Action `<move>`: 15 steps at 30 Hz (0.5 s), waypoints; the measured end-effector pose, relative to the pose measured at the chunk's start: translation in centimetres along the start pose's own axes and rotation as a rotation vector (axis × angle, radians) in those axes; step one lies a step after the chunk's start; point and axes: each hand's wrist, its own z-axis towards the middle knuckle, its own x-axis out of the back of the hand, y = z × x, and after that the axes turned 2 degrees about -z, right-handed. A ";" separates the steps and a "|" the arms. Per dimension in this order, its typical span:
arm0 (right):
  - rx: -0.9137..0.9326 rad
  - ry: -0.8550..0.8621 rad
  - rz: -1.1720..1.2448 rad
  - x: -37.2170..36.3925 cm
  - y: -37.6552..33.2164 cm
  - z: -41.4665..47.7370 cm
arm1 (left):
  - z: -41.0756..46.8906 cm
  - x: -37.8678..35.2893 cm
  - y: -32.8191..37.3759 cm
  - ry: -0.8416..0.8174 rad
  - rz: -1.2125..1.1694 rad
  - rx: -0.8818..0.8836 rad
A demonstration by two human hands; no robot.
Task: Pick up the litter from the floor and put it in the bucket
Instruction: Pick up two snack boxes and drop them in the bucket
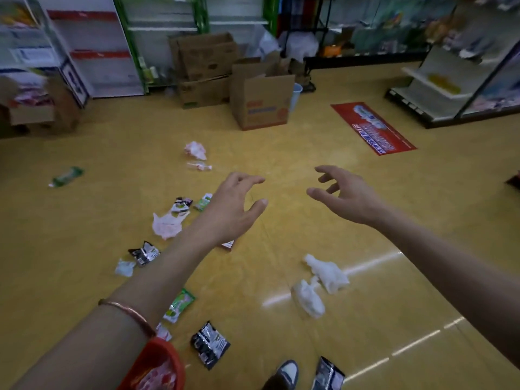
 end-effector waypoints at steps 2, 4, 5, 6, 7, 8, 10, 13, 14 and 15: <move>0.026 -0.010 0.007 0.1 0.9 1.4 | 1.0 -0.4 -0.2 0.004 0.009 0.029; 0.059 -0.025 0.013 -0.1 1.4 3.0 | 1.9 -0.3 -0.6 0.030 0.030 0.067; 0.075 -0.036 0.017 -0.3 1.6 3.9 | 2.3 -0.2 -0.8 0.044 0.037 0.096; 0.093 -0.049 0.021 -0.5 1.7 4.7 | 2.6 0.0 -1.1 0.057 0.040 0.126; 0.110 -0.064 0.026 -0.6 1.9 5.4 | 2.9 0.2 -1.4 0.071 0.045 0.151; 0.126 -0.079 0.030 -0.8 2.0 6.2 | 3.0 0.3 -1.7 0.086 0.057 0.169; 0.149 -0.108 0.032 -1.2 2.3 7.4 | 3.2 0.7 -2.4 0.118 0.087 0.199; 0.178 -0.150 0.045 -1.9 2.9 8.9 | 3.2 1.0 -3.3 0.167 0.099 0.267; 0.183 -0.163 0.045 -2.2 3.2 9.3 | 3.3 0.9 -3.6 0.181 0.098 0.292; 0.187 -0.175 0.040 -2.4 3.4 9.7 | 3.4 0.9 -3.9 0.192 0.097 0.315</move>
